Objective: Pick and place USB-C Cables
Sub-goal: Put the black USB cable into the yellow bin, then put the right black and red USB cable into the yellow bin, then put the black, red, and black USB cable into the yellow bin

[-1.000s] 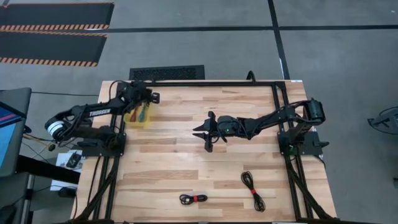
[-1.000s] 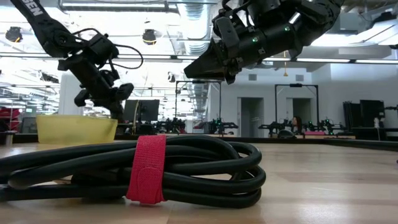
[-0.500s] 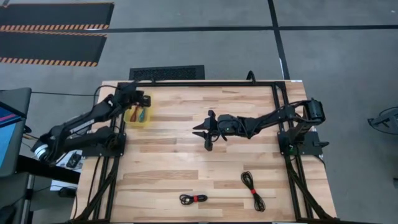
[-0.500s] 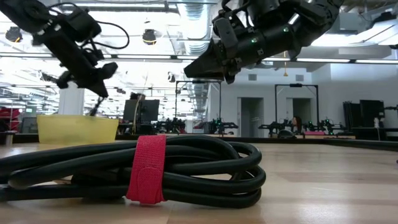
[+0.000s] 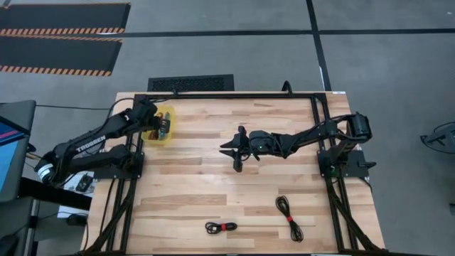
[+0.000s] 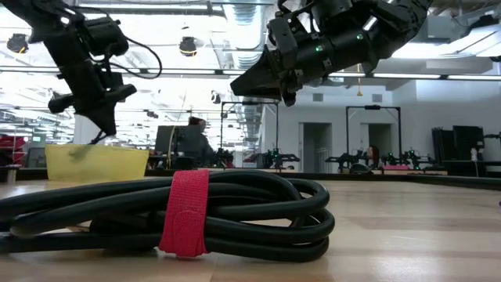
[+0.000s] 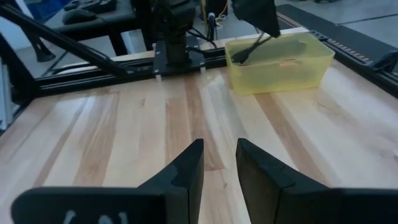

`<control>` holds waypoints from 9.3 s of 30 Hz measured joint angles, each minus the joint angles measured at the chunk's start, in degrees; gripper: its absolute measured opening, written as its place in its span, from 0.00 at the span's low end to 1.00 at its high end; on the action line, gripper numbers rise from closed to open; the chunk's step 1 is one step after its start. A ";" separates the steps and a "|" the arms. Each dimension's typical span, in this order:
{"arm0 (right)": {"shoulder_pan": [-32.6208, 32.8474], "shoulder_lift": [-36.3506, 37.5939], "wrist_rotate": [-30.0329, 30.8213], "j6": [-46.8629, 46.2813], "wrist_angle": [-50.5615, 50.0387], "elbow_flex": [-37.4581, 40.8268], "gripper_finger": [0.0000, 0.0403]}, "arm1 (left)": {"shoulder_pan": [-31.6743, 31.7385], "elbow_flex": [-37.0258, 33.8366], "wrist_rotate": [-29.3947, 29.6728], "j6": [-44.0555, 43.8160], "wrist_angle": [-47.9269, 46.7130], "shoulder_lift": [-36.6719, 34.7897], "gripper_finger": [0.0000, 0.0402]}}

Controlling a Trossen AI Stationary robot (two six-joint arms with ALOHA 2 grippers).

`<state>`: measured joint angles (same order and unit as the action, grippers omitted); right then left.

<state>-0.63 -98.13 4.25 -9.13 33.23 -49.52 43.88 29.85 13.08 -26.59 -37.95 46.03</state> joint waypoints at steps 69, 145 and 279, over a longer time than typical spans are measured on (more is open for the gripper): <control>47.86 2.11 -12.22 -90.41 -69.64 -8.37 0.54 | -47.72 -4.70 -8.81 29.99 97.37 38.98 0.41; 18.53 -4.35 41.52 -18.09 -21.28 -8.39 0.43 | -44.42 -3.26 1.08 29.16 94.61 42.83 0.01; 32.25 -4.33 28.42 -36.07 -20.74 -8.35 0.29 | -8.78 16.07 8.12 12.97 -11.02 14.59 0.28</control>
<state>31.63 -102.45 32.67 -45.21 12.50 -57.87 35.10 45.91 21.20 -13.63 -48.96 60.62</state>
